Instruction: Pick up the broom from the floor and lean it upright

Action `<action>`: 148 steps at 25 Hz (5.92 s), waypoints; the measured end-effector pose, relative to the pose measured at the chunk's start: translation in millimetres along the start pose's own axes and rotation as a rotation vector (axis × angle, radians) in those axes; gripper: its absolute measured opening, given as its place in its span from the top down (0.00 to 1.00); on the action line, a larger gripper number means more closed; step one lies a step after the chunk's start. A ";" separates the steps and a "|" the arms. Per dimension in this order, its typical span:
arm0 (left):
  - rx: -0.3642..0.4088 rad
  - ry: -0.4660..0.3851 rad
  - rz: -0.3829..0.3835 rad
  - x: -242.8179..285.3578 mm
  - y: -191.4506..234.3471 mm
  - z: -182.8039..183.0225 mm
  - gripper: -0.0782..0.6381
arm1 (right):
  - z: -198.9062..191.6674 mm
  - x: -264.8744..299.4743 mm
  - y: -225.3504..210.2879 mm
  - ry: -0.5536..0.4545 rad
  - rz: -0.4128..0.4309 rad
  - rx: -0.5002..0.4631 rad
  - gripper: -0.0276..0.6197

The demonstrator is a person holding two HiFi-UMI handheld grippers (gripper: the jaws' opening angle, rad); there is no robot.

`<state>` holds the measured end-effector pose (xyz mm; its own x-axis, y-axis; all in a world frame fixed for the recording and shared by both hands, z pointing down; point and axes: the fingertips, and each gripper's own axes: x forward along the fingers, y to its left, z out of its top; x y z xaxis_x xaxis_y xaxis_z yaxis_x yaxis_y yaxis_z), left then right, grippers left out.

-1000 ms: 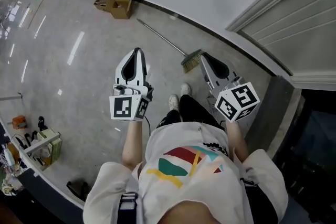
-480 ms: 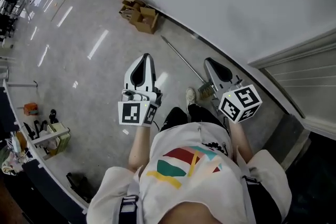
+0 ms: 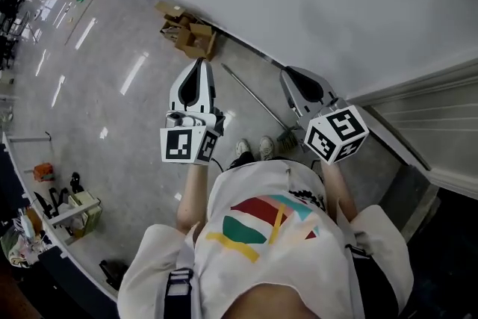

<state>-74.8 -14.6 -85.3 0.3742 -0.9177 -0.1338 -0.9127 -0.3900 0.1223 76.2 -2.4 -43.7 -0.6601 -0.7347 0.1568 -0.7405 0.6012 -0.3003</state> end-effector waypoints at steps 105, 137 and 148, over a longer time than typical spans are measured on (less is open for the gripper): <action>0.018 0.020 -0.167 201.5 162.0 -679.7 0.83 | -488.7 271.9 -371.1 -0.020 -0.503 -0.350 0.82; 0.117 -0.021 -0.400 190.0 49.3 -646.9 0.83 | -354.4 103.7 -414.6 -0.426 -0.943 -0.352 0.82; 0.138 -0.061 -0.389 193.8 49.9 -641.7 0.83 | -352.4 115.1 -424.6 -0.416 -0.926 -0.354 0.82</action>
<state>57.7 -260.9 526.0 0.6891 -0.6958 -0.2026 -0.7199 -0.6892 -0.0816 270.1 -231.4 433.5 0.2221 -0.9602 -0.1693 -0.9690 -0.2367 0.0707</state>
